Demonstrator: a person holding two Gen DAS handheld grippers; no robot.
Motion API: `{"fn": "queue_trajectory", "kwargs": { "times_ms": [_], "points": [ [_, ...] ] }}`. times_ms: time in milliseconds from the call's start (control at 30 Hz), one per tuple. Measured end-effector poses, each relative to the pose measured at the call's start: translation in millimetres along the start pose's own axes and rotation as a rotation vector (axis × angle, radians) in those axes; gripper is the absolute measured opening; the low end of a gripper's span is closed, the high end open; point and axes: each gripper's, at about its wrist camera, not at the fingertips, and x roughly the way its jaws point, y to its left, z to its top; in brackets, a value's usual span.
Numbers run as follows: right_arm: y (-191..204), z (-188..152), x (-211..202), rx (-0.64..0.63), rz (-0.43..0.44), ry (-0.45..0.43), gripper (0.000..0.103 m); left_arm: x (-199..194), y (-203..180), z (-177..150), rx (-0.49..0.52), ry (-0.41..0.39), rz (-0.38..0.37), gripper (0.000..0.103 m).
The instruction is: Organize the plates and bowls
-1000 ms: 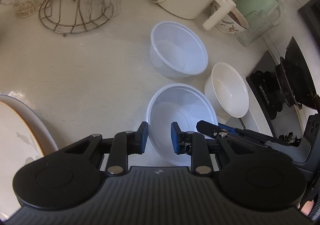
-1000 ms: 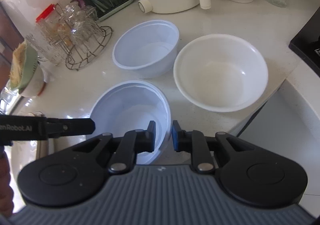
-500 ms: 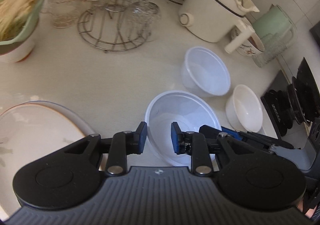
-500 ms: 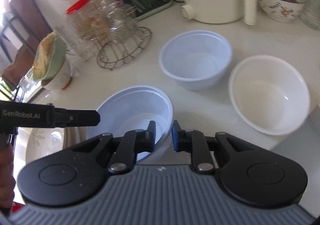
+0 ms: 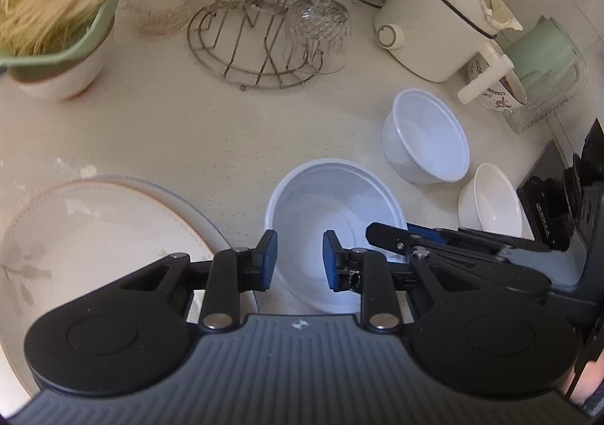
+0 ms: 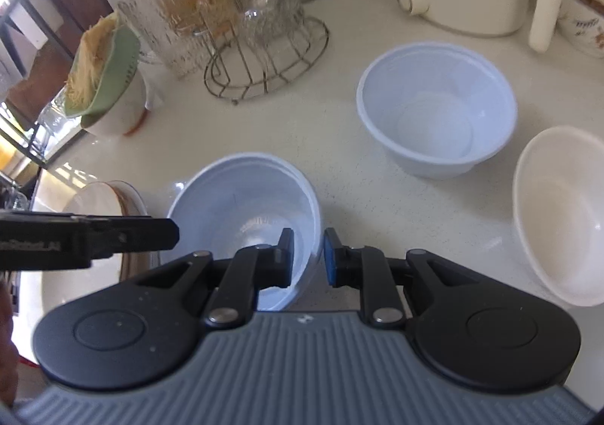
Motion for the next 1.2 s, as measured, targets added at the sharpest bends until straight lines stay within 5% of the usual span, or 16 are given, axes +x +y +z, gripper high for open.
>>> {"fn": "queue_trajectory", "kwargs": {
  "times_ms": [267,367,1000,1200],
  "points": [
    [2,2,-9,0.012,0.0,-0.035,0.023,-7,-1,1,0.011,-0.028,0.022,0.033],
    [1,1,-12,0.022,-0.008,-0.041,0.037,-18,-5,3,0.021,-0.058,0.027,0.034],
    [13,5,-120,0.045,-0.066,-0.303,0.036,-112,-64,12,0.144,-0.276,0.054,0.034],
    [13,-2,-147,0.07,-0.079,-0.343,0.036,-125,-76,13,0.179,-0.279,0.042,0.034]
  ]
}}
